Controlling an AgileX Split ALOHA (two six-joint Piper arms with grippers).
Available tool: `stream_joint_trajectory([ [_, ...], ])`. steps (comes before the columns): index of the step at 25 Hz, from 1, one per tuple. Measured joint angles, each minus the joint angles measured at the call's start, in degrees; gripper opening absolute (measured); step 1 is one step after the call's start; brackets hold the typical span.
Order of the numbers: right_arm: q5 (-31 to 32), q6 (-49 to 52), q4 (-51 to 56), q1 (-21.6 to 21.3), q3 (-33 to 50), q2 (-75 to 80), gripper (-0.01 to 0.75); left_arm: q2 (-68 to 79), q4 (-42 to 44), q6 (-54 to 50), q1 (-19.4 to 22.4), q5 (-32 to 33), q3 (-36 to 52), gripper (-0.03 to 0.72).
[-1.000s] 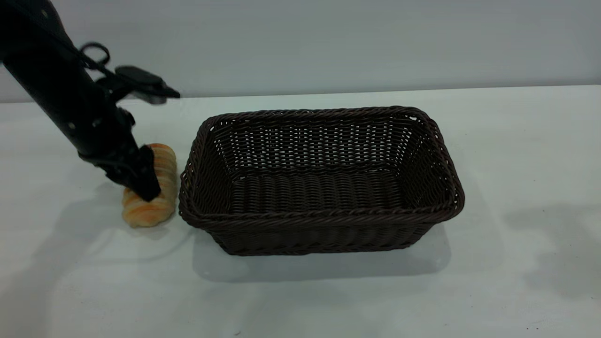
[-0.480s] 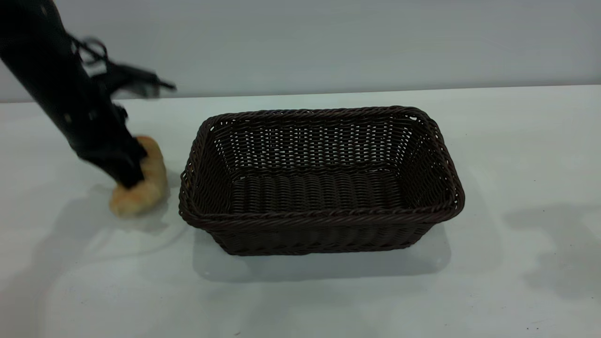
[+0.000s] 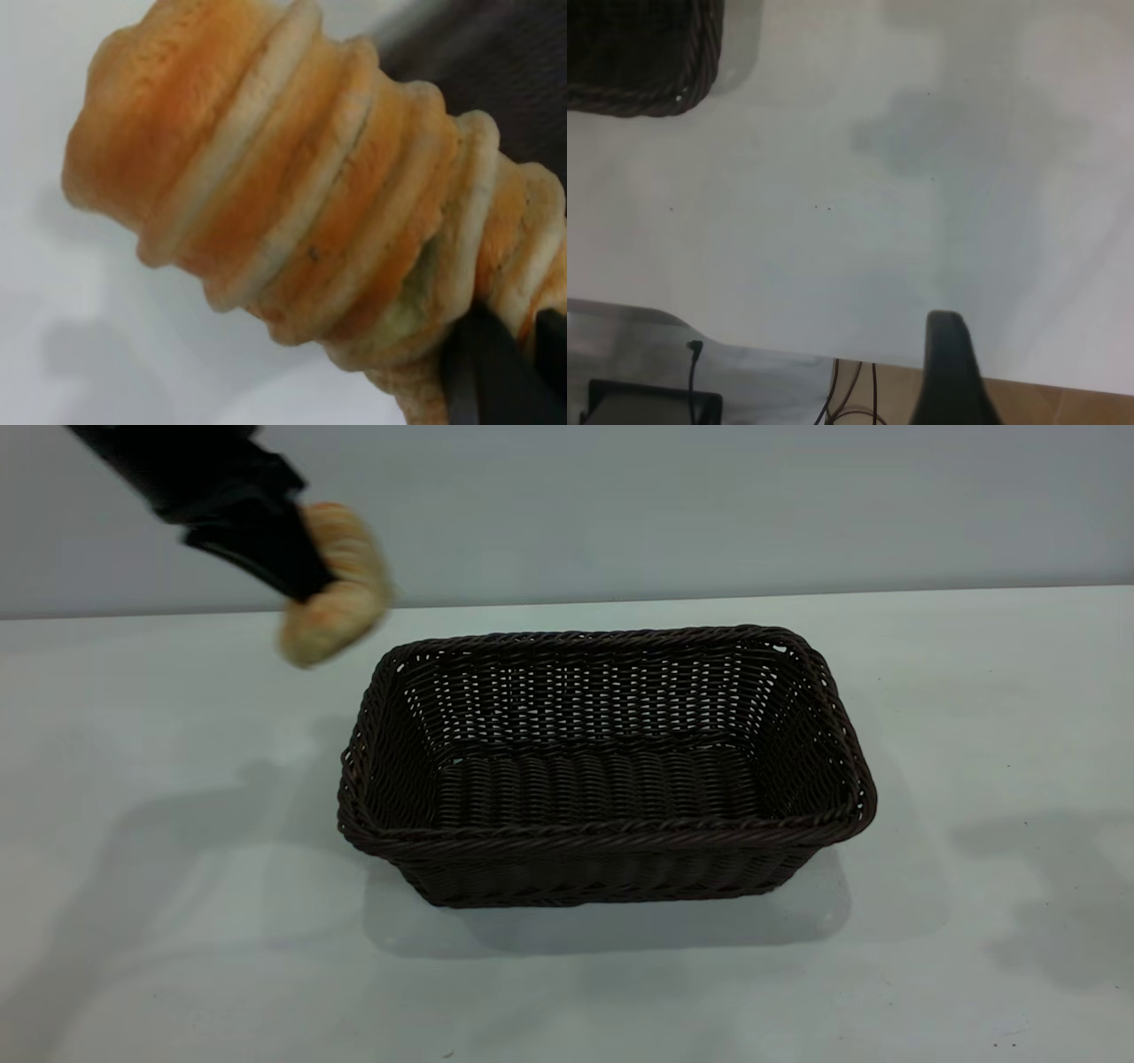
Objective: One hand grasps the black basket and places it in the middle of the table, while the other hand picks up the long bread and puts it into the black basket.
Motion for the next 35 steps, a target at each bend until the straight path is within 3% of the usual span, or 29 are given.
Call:
stream_joint_trajectory([
  [5, 0.00, 0.00, 0.00, 0.00, 0.00, 0.00, 0.538, 1.11, -7.50, 5.11, -4.52, 1.55, 0.00, 0.057],
  [10, 0.00, 0.00, 0.00, 0.00, 0.00, 0.00, 0.538, 3.49, -8.13, 5.56, -8.10, 1.49, 0.00, 0.093],
  [13, 0.00, 0.00, 0.05, 0.00, 0.00, 0.00, 0.538, 4.15, -8.13, 4.89, -9.39, 1.49, -0.02, 0.171],
  [17, 0.00, 0.00, 0.24, 0.00, 0.00, 0.00, 0.538, 3.67, -7.35, 2.12, -9.45, 1.44, -0.38, 0.349],
  [21, 0.00, 0.00, 0.41, 0.00, 0.00, 0.00, 0.538, 0.41, 2.26, -6.99, -9.45, 3.03, -2.03, 0.460],
  [28, 0.00, 0.00, 0.84, 0.00, 0.00, 0.00, 0.538, -12.16, 30.78, -37.47, -9.45, 8.55, -7.06, 0.461],
  [35, -0.02, 0.00, 1.15, 0.00, 0.80, -2.24, 0.538, -23.60, 41.20, -46.73, -9.45, 21.30, -7.24, 0.458],
])
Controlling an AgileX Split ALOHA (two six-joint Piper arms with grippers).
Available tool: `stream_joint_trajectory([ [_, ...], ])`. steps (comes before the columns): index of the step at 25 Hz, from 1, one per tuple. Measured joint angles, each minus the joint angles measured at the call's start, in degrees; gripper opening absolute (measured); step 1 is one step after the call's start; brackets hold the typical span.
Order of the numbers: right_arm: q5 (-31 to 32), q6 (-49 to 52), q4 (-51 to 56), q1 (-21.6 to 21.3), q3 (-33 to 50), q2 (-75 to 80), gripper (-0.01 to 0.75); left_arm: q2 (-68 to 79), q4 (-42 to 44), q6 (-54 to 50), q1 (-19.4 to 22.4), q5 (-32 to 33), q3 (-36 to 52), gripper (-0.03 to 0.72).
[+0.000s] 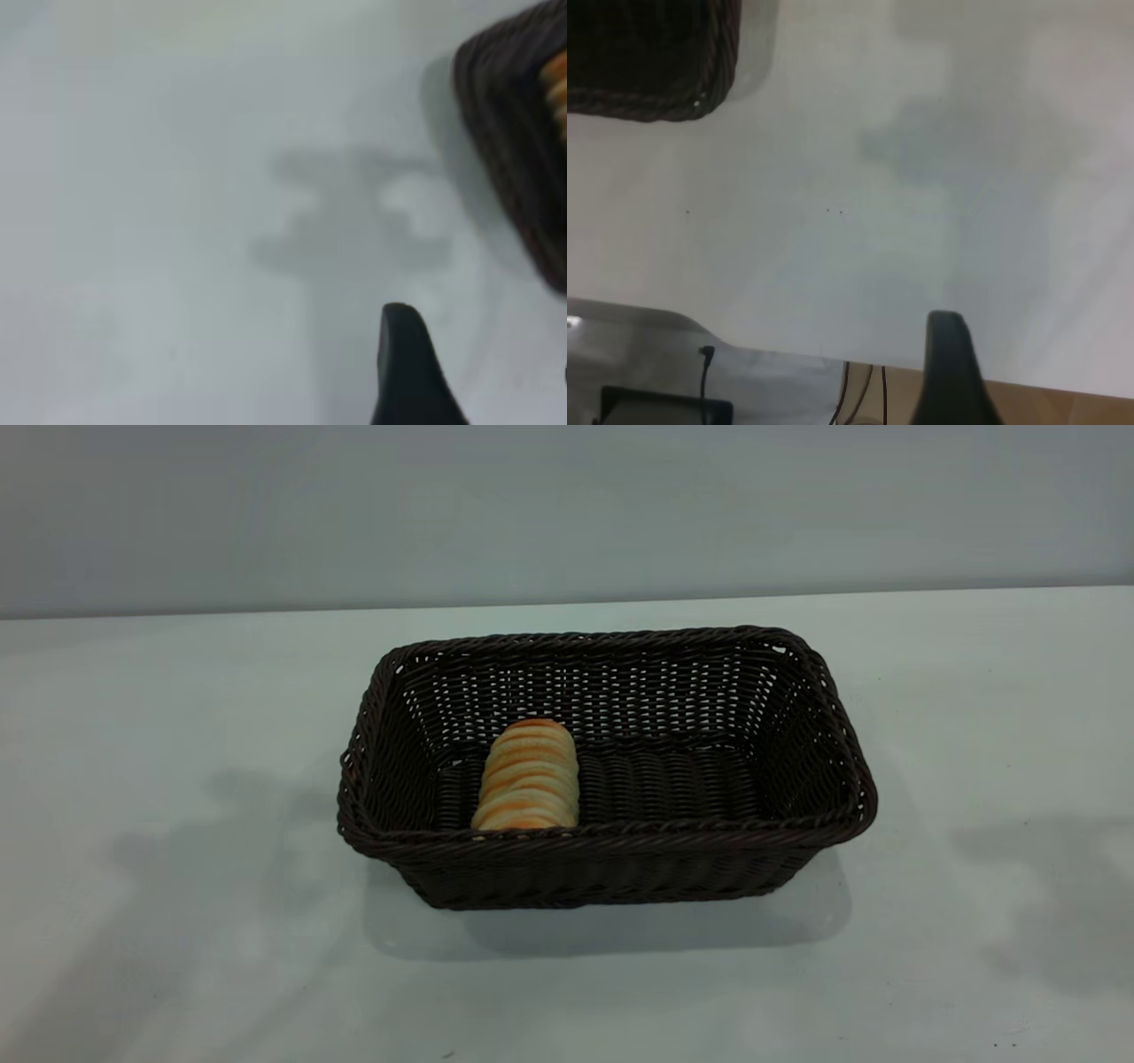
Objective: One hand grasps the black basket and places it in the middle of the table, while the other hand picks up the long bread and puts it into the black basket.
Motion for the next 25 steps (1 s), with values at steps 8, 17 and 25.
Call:
stream_joint_trajectory([
  [8, 0.05, 0.00, -0.29, 0.00, 7.38, -10.47, 0.538, -8.85, 2.43, -4.19, 0.00, 1.94, 1.88, 0.456],
  [17, 0.44, 0.00, -0.29, 0.00, 15.92, -25.38, 0.538, -26.62, 3.25, -6.22, 0.00, 1.94, 21.33, 0.456],
  [25, 0.81, -1.96, -0.23, 0.00, 24.30, -40.14, 0.538, -44.51, 3.25, -7.58, 0.00, 1.37, 38.17, 0.456],
])
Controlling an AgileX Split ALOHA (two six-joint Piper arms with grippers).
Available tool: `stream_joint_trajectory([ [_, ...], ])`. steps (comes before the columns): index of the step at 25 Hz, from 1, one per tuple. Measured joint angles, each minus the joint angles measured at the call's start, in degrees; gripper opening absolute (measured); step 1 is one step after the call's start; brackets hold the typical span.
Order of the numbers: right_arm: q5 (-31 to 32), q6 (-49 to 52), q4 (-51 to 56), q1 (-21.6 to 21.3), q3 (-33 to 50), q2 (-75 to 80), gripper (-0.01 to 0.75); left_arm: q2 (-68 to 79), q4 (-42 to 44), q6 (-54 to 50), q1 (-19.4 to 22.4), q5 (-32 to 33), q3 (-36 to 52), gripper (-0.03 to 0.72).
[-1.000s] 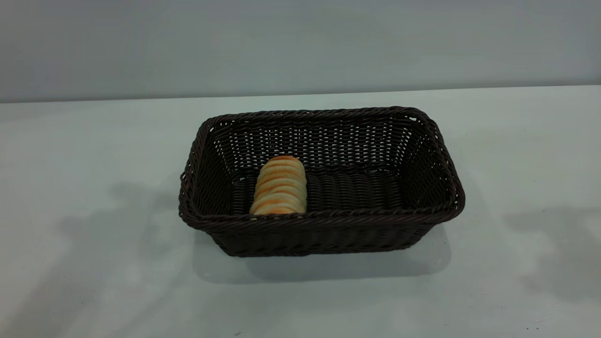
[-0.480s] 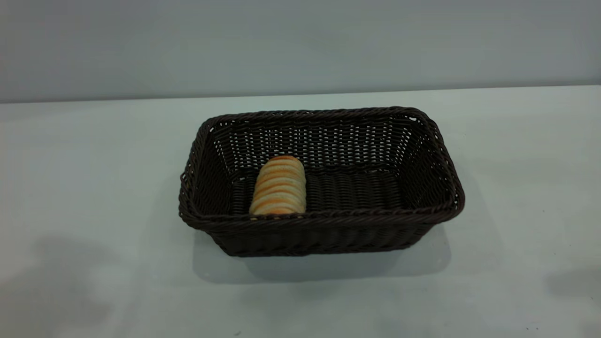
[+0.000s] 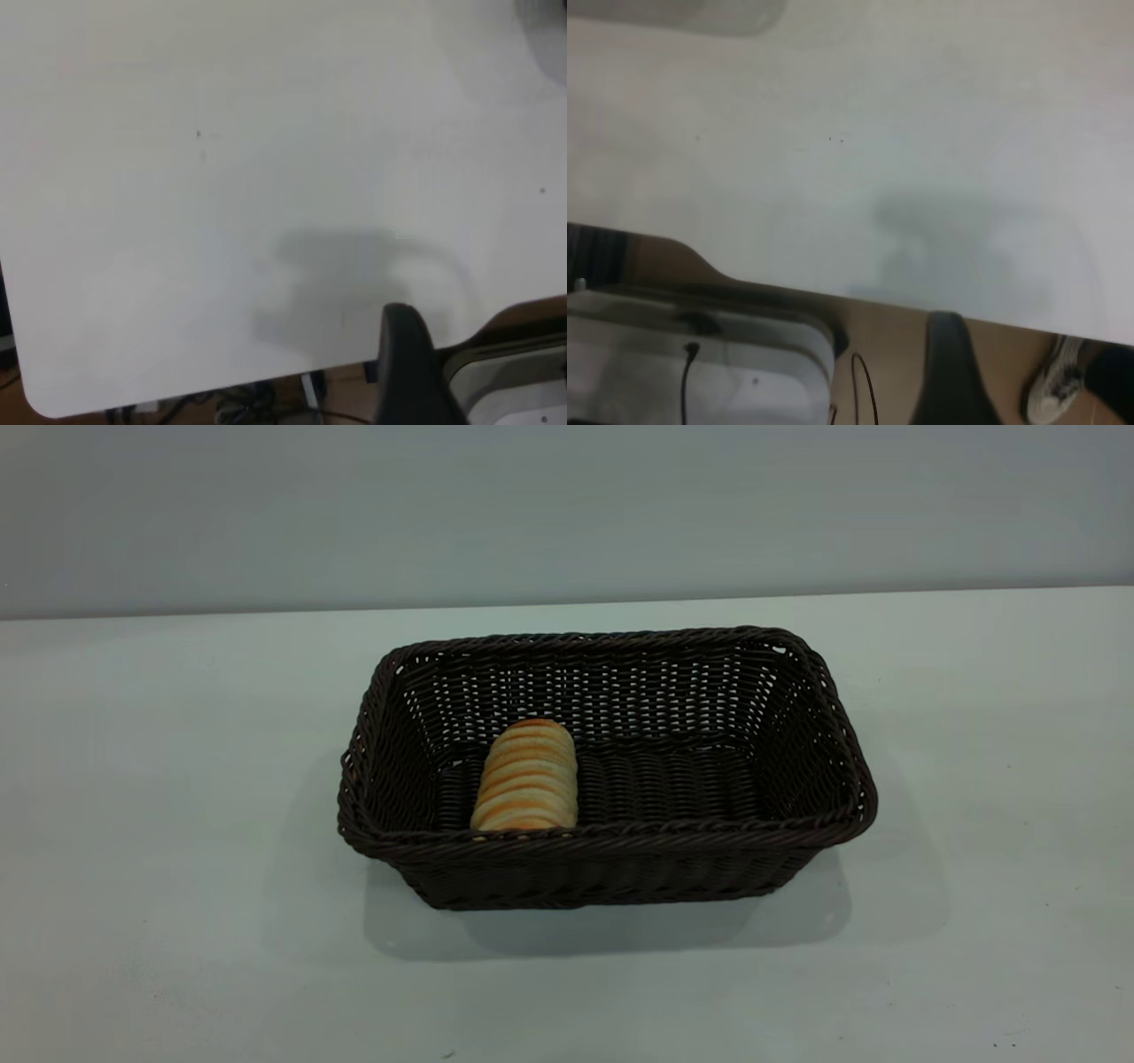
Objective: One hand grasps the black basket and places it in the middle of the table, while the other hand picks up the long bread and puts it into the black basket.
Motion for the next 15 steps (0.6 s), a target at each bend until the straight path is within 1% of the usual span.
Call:
stream_joint_trajectory([
  [4, -2.86, -1.30, 0.64, 0.00, 5.27, -8.11, 0.538, -8.35, 0.00, -0.53, 0.00, -1.39, 4.60, 0.456],
  [8, -5.56, -1.37, 1.47, 0.00, 11.11, -15.40, 0.538, -16.07, -0.08, -2.33, 0.00, -1.31, 7.66, 0.456],
  [15, -5.76, -1.37, 1.26, 0.00, 19.42, -27.13, 0.538, -27.51, -1.04, -5.76, 0.00, -0.42, 12.35, 0.456],
])
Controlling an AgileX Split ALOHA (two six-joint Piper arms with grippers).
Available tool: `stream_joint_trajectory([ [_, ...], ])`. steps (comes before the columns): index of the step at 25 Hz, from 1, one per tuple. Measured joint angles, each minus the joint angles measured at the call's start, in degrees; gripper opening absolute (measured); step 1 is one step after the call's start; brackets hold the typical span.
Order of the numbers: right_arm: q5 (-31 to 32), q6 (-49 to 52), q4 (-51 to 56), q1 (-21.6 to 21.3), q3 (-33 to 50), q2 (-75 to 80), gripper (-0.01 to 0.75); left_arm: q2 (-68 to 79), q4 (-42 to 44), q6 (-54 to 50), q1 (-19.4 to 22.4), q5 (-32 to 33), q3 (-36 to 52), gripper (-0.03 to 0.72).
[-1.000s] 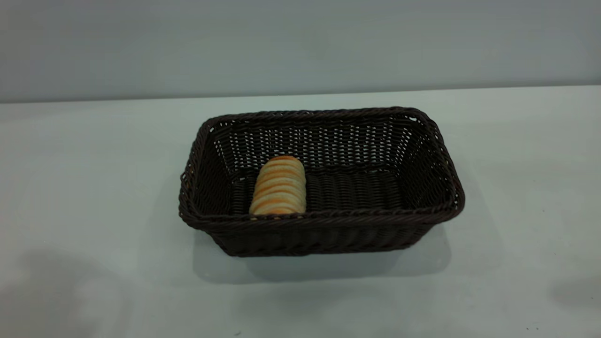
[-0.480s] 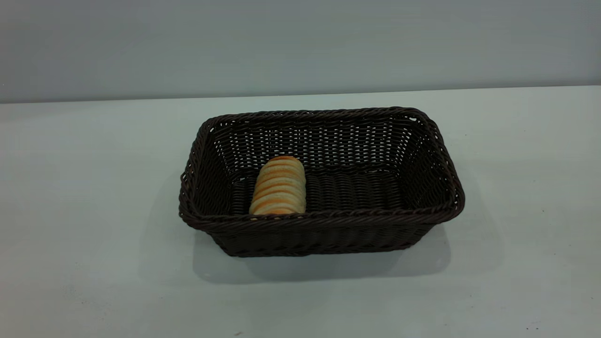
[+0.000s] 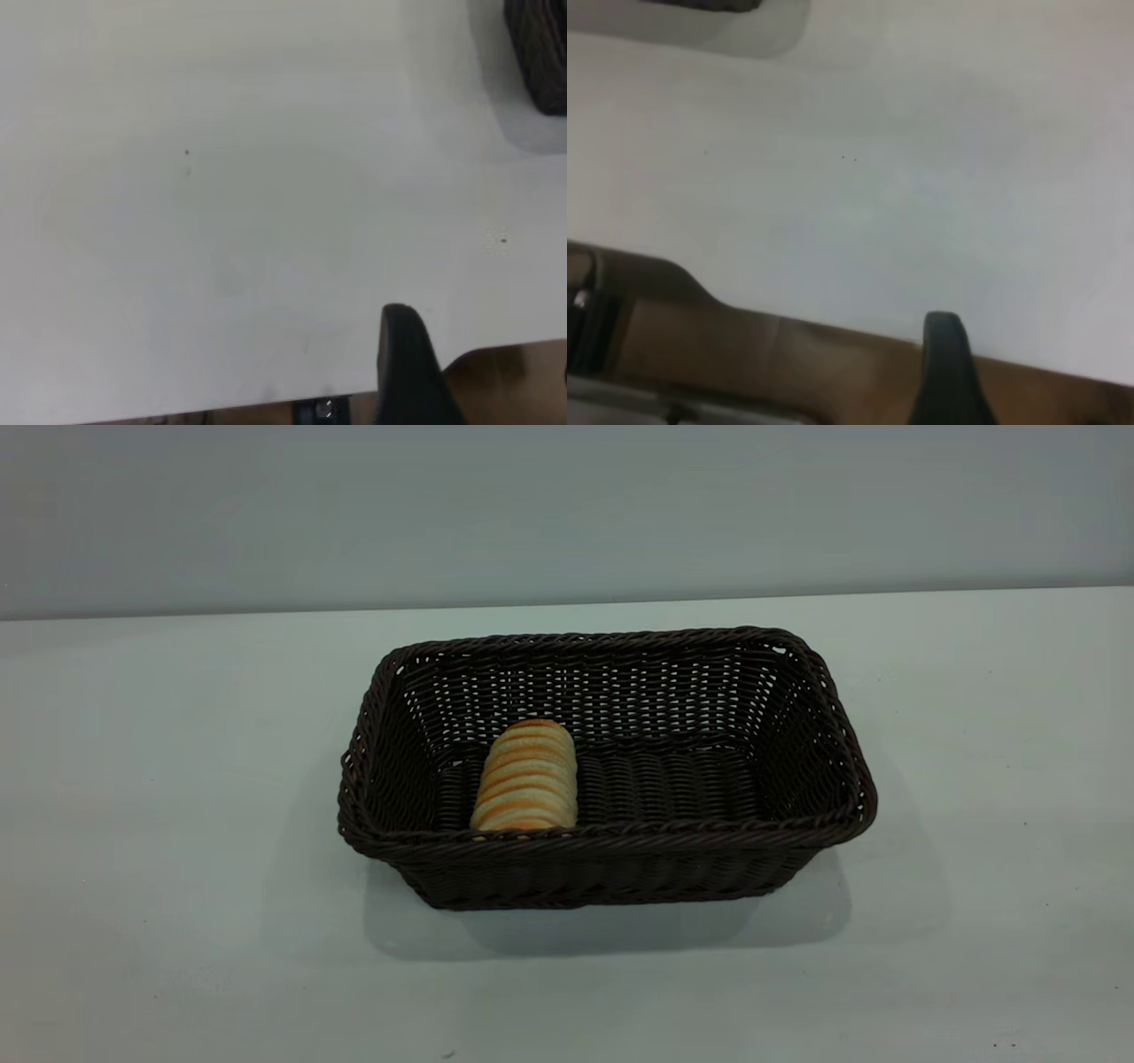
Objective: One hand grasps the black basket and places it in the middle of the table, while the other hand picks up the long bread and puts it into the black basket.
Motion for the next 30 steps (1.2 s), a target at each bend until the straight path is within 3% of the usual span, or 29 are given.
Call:
stream_joint_trajectory([
  [18, -0.17, 0.44, -1.75, 0.00, 1.02, -11.50, 0.538, -13.89, -0.72, -0.10, 0.00, 0.05, 10.77, 0.456],
  [30, -0.17, 0.44, -1.81, 0.00, 1.02, -11.50, 0.538, -14.00, -8.87, 12.67, 0.00, -0.96, 11.57, 0.456],
])
